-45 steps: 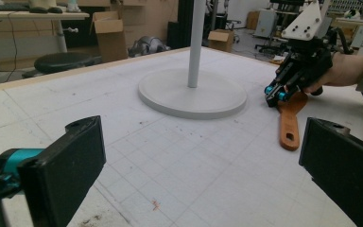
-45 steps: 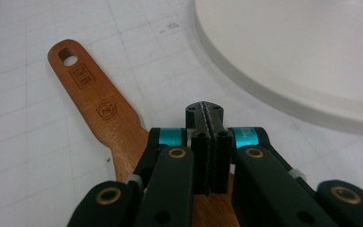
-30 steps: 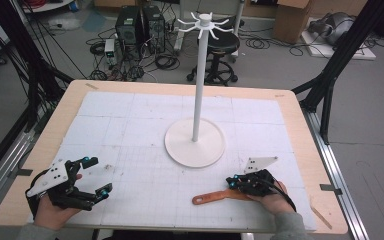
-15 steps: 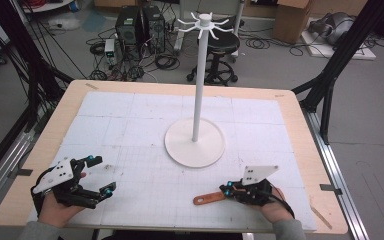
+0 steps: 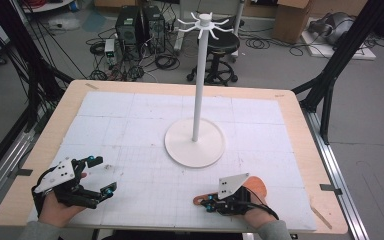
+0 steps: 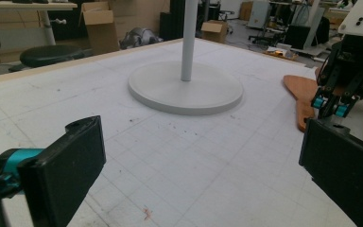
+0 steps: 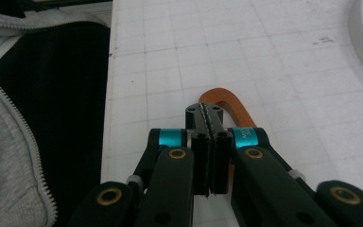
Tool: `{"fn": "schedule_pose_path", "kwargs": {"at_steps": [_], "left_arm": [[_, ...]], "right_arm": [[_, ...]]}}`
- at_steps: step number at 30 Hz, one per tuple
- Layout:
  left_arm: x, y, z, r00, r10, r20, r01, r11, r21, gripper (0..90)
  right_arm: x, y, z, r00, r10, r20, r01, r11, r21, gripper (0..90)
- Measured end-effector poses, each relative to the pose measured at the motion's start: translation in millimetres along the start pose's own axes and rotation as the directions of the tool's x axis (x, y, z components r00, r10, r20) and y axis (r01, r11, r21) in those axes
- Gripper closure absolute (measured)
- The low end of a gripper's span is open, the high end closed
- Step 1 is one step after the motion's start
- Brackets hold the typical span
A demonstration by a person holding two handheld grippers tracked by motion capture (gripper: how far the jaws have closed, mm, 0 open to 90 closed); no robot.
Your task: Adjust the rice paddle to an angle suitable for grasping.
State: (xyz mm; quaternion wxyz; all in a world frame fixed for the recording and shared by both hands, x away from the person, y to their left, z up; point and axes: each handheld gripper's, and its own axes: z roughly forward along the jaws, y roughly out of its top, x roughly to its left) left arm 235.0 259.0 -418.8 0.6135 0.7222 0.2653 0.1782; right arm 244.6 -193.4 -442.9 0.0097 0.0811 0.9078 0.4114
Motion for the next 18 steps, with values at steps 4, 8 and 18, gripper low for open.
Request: {"fn": "schedule_pose_path", "kwargs": {"at_steps": [4,8,18], "left_arm": [[0.1,-0.4,0.1,1.0000,0.001,0.000,-0.001,1.0000,0.006,1.7],[0.2,-1.2,0.7,1.0000,0.002,-0.002,-0.002,0.9999,0.013,1.7],[-0.5,-4.5,-2.6,0.9999,0.002,-0.014,-0.002,0.9997,0.026,1.8]], "right_arm": [[-2.2,-1.2,3.1,1.0000,0.005,0.000,-0.005,1.000,0.017,89.4],[-5.6,-0.9,3.7,0.9999,0.011,-0.001,-0.011,1.000,0.018,89.4],[-26.3,-0.7,1.7,0.9933,0.090,0.071,-0.092,0.996,0.014,89.4]]}}
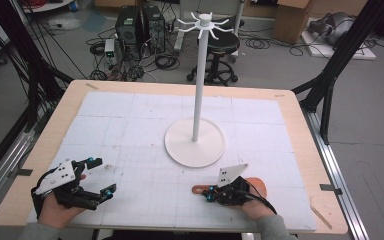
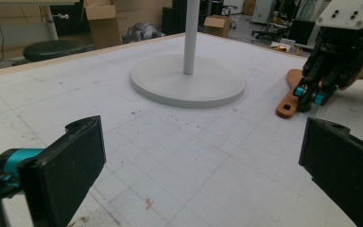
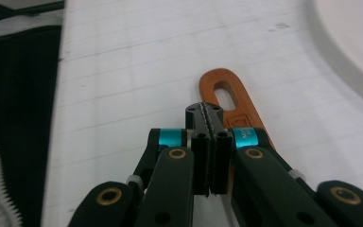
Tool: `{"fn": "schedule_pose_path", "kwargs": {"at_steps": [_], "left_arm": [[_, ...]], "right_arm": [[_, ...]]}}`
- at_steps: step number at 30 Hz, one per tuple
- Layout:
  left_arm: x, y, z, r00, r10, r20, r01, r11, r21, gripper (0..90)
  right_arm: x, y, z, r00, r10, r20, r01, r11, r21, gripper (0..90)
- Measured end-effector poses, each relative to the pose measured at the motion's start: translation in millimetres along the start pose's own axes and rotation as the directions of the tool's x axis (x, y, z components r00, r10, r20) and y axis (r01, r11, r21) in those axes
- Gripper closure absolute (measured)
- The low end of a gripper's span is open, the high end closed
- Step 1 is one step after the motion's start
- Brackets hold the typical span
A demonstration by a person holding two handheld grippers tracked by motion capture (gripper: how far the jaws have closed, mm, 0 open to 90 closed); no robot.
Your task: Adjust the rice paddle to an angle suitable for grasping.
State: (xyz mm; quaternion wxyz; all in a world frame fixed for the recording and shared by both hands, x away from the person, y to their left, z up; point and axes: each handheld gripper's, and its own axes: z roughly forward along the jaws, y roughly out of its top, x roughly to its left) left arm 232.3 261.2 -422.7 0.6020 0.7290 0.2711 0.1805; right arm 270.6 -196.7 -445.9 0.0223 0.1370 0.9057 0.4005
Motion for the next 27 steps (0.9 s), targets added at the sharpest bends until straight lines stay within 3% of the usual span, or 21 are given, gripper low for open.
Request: {"fn": "schedule_pose_path", "kwargs": {"at_steps": [3,4,10,15,20,21,22,25,27], "left_arm": [[-0.4,-1.0,-1.3,1.0000,-0.006,-0.005,0.006,1.0000,-0.002,1.7],[-0.2,-1.0,-2.1,1.0000,-0.002,-0.007,0.002,1.0000,-0.001,1.7],[-0.2,-1.3,-4.2,0.9999,-0.003,-0.013,0.003,1.0000,-0.001,1.8],[0.0,-1.2,-4.3,0.9999,0.000,-0.013,0.000,1.0000,0.000,1.7],[0.0,-1.3,-3.1,1.0000,-0.001,-0.008,0.001,1.0000,-0.001,1.7],[-0.2,-1.2,-2.6,1.0000,-0.001,-0.008,0.001,1.0000,0.000,1.7],[-0.3,-1.1,-1.9,1.0000,0.001,-0.005,-0.001,1.0000,0.003,1.7],[-1.0,-1.9,0.5,1.0000,0.002,-0.001,-0.002,0.9999,0.012,1.7],[-1.3,-2.2,1.5,1.0000,0.001,0.002,-0.001,0.9999,0.012,1.7]], "right_arm": [[-7.0,1.5,-0.3,0.9989,0.032,0.033,-0.032,0.999,0.001,89.4],[-11.3,2.5,-1.0,0.9970,0.038,0.067,-0.038,0.999,0.007,89.4],[-14.8,2.5,-1.7,0.9955,0.047,0.082,-0.047,0.999,0.004,89.4],[-19.6,-2.6,-22.9,0.9935,0.064,0.094,-0.058,0.996,-0.070,89.4],[-31.2,-26.2,-50.7,0.9773,0.111,0.181,-0.100,0.993,-0.065,89.3],[-36.5,-35.1,-59.3,0.9681,0.139,0.208,-0.124,0.989,-0.083,89.3],[-36.5,-35.1,-59.3,0.9681,0.139,0.208,-0.124,0.989,-0.083,89.3],[-44.1,-42.7,-68.3,0.9530,0.177,0.246,-0.154,0.982,-0.108,89.3],[-47.8,-45.6,-70.0,0.9480,0.180,0.262,-0.158,0.982,-0.104,89.3]]}}
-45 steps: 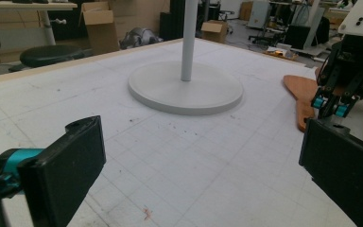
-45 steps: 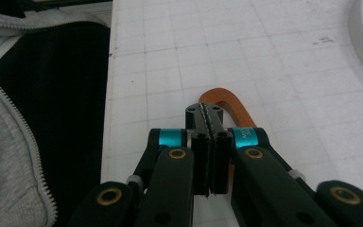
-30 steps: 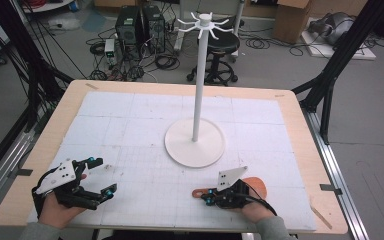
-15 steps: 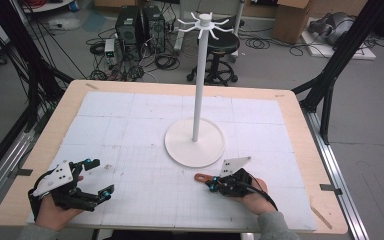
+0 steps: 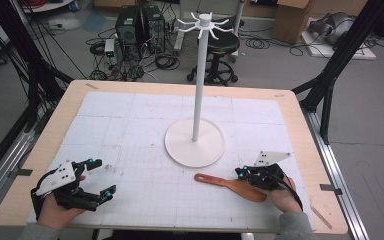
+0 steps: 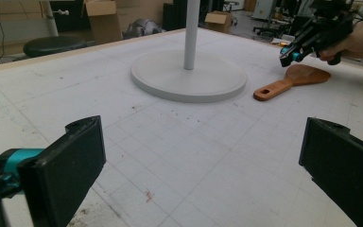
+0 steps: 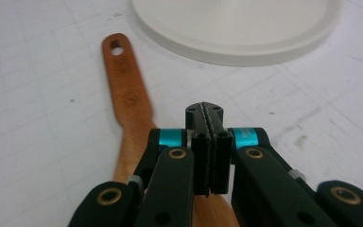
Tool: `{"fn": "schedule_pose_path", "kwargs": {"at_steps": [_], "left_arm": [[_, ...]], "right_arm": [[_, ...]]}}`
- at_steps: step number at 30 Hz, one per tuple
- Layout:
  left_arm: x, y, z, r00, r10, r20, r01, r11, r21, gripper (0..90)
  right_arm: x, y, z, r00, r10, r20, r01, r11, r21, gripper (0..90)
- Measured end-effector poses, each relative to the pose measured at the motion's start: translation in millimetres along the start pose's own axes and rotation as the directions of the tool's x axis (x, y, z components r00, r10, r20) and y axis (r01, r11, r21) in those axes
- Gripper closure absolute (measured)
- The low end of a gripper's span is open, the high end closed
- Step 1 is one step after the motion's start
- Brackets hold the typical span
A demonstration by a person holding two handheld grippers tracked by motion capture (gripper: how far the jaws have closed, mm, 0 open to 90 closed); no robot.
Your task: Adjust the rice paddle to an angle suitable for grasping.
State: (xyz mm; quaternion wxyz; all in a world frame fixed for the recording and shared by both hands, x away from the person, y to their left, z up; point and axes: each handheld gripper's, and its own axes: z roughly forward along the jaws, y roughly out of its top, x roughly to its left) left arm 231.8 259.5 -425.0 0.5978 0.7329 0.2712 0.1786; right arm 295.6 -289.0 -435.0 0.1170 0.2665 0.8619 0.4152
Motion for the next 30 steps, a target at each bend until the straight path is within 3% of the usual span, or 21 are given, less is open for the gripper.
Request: {"fn": "schedule_pose_path", "kwargs": {"at_steps": [4,12,30], "left_arm": [[-0.2,0.1,-0.9,1.0000,0.001,0.003,-0.001,1.0000,0.001,1.7],[0.5,-1.2,-1.4,1.0000,-0.005,-0.001,0.005,1.0000,0.004,1.8],[2.3,-1.3,-3.6,0.9999,-0.008,-0.014,0.008,1.0000,-0.002,1.8]], "right_arm": [[-7.6,-5.9,2.5,0.9987,-0.017,0.049,0.013,0.996,0.084,89.3],[-16.9,-13.4,-2.0,0.9983,0.030,0.051,-0.034,0.997,0.072,89.3],[3.8,-28.7,-15.4,0.9986,0.053,-0.001,-0.053,0.997,0.050,89.5]]}}
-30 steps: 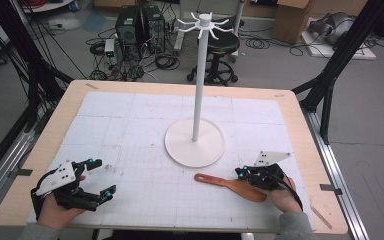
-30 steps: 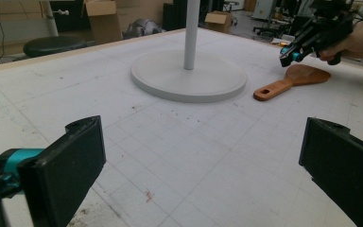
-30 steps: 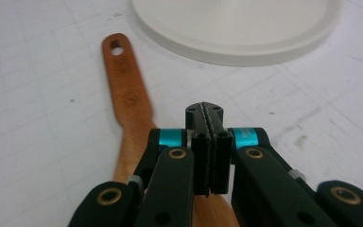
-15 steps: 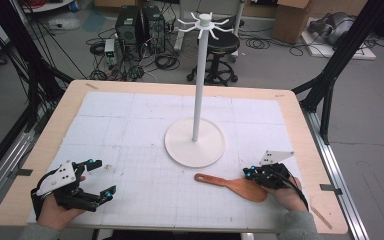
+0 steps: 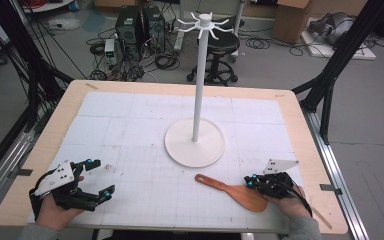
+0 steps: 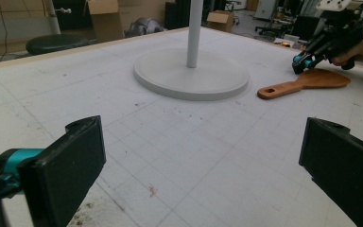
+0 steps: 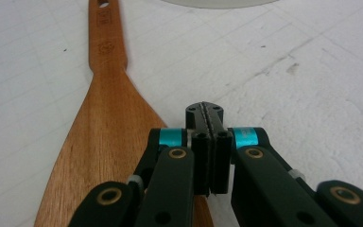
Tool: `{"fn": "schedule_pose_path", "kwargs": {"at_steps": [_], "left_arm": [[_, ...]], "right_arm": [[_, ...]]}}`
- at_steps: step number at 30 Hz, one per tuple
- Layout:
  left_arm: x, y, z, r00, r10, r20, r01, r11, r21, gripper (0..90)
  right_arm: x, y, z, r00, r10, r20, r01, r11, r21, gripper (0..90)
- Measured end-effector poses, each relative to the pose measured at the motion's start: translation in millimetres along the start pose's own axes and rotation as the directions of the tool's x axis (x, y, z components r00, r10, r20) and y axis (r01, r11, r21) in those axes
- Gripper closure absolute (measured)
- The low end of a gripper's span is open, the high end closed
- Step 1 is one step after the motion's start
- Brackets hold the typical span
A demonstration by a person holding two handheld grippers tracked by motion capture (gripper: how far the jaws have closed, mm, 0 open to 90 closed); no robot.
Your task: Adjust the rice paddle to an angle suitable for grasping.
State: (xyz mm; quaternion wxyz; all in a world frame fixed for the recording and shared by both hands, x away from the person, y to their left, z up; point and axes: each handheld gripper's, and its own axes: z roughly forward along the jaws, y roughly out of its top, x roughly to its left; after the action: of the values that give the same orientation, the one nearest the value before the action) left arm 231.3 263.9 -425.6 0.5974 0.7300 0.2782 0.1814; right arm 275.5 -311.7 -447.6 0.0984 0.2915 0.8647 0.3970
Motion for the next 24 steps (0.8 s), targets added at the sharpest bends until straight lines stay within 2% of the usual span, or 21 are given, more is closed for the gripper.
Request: {"fn": "schedule_pose_path", "kwargs": {"at_steps": [8,10,14,20,22,24], "left_arm": [[0.2,0.6,-0.1,1.0000,-0.002,0.001,0.002,1.0000,-0.002,1.7],[0.6,0.5,0.0,1.0000,-0.002,0.003,0.002,1.0000,0.000,1.8],[1.2,0.8,1.1,1.0000,0.003,0.002,-0.003,1.0000,0.000,1.7],[0.4,0.9,3.1,1.0000,0.000,0.005,0.000,1.0000,0.004,1.8],[0.7,1.2,3.2,1.0000,0.005,0.007,-0.005,1.0000,0.003,1.7],[0.9,0.9,3.4,1.0000,0.002,0.007,-0.002,1.0000,0.005,1.8]], "right_arm": [[18.9,-2.2,-5.7,0.9995,-0.033,0.006,0.032,0.999,0.030,89.5],[20.1,-2.5,-6.2,0.9989,-0.047,0.006,0.047,0.998,0.031,89.5],[26.8,-4.3,-8.7,0.9988,-0.048,0.004,0.048,0.998,0.041,89.4],[29.5,-5.6,-9.5,0.9989,-0.047,0.006,0.047,0.998,0.033,89.4],[29.5,-4.9,-10.8,0.9988,-0.048,0.008,0.048,0.999,0.021,89.3],[30.2,-1.0,-14.6,0.9991,-0.042,0.009,0.042,0.999,-0.031,89.1]]}}
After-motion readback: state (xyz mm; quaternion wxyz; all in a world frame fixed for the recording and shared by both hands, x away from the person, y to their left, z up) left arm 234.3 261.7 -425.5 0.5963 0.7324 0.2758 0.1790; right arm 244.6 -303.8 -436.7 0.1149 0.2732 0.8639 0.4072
